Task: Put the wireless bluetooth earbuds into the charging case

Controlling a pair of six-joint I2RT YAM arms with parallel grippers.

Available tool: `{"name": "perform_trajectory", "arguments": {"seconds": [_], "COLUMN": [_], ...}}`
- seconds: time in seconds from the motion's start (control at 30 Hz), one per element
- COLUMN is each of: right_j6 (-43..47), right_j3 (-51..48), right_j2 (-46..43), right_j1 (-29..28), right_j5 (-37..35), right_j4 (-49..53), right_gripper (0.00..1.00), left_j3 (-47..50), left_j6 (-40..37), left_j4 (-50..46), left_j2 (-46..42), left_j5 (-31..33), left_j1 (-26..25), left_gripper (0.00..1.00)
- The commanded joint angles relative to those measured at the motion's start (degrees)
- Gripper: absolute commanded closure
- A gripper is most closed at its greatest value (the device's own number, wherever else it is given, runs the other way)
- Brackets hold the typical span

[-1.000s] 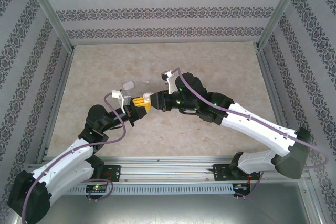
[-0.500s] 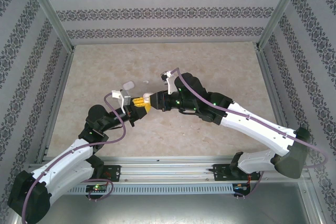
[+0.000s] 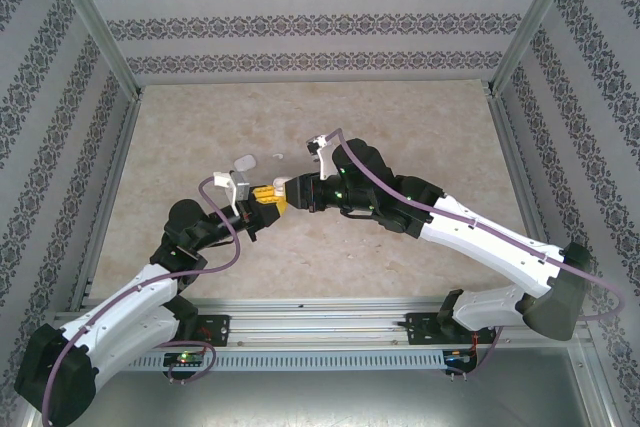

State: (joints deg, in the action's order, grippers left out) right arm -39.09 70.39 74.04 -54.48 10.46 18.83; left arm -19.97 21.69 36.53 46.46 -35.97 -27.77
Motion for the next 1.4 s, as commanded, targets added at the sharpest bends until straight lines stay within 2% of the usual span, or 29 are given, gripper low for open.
{"name": "perform_trajectory", "arguments": {"seconds": [0.0,1.37], "right_j6": [-0.81,-1.96], "right_j3": [-0.25,1.42], "right_j2": [-0.73,0.91], "right_j1": [0.26,-0.44], "right_j5": [1.18,2.45], "right_j4": [-0.37,0.6], "right_gripper": [0.67,0.65], "left_j3": [-1.83,-2.36], "left_j6": [0.19,-0.42], "left_j4": [2.06,0.56], "left_j2": [0.12,1.66], "left_j5": [-0.51,0.9], "left_j1": [-0.43,-0.36], "left_gripper": [1.0,1.0]}}
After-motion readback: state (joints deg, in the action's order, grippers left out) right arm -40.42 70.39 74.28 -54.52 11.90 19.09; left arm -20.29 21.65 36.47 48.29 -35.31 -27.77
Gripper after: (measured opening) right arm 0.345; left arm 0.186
